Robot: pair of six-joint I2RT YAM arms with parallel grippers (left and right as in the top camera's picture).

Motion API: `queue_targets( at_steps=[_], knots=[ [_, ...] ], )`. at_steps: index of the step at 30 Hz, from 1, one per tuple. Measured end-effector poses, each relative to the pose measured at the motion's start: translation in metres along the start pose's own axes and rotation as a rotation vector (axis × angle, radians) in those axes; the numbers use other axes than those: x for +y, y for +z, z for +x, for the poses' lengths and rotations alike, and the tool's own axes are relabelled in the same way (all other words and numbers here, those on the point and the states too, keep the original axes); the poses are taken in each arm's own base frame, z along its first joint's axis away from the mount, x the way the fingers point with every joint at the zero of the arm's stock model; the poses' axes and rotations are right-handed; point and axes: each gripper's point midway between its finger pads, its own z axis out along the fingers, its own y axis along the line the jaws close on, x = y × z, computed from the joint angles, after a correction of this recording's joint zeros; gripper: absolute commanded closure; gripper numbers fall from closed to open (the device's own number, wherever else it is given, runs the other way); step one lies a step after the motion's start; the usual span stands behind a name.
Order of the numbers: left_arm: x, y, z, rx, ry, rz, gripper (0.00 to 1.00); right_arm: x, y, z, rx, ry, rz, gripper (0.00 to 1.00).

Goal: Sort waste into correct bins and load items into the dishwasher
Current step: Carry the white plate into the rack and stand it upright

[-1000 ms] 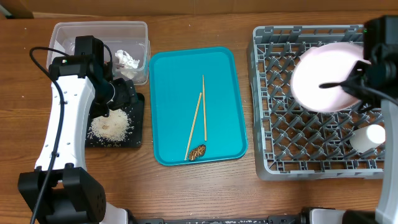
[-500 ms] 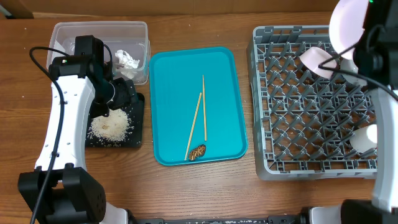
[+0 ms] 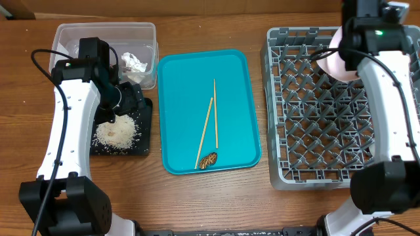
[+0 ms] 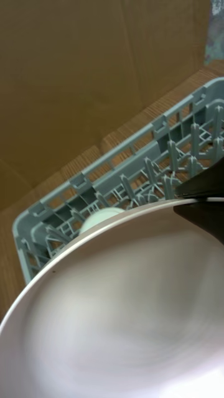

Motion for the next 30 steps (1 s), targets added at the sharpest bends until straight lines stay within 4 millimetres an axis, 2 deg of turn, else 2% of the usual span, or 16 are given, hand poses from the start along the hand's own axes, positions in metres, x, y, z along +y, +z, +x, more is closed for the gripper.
queue_targets(
  at_steps=[6,13,18,25,26,28,29,30],
  knots=[
    [0.0,0.0,0.0,-0.001,0.0,0.0,0.12,0.022,0.002,0.016,0.005,-0.026,0.0,0.96],
    [0.0,0.0,0.0,-0.001,0.0,0.0,0.12,0.04,0.015,0.054,0.014,-0.094,0.072,0.96],
    [0.0,0.0,0.0,-0.001,0.0,0.0,0.12,0.047,0.012,0.06,-0.001,-0.106,0.083,0.96],
    [0.0,0.0,0.0,0.0,0.0,0.0,0.12,0.058,-0.005,0.067,-0.021,-0.141,0.077,0.95],
    [0.0,0.0,0.0,0.0,0.0,0.0,0.12,0.061,-0.009,0.07,-0.023,-0.154,0.072,0.84],
    [0.0,0.0,0.0,0.0,0.0,0.0,0.12,0.066,-0.017,0.074,-0.026,-0.168,0.061,0.54],
    [0.0,0.0,0.0,0.0,0.0,0.0,0.12,0.069,-0.021,0.077,-0.027,-0.183,0.056,0.45],
    [0.0,0.0,0.0,0.0,0.0,0.0,0.12,0.072,-0.025,0.079,-0.028,-0.192,0.05,0.41]
  ],
)
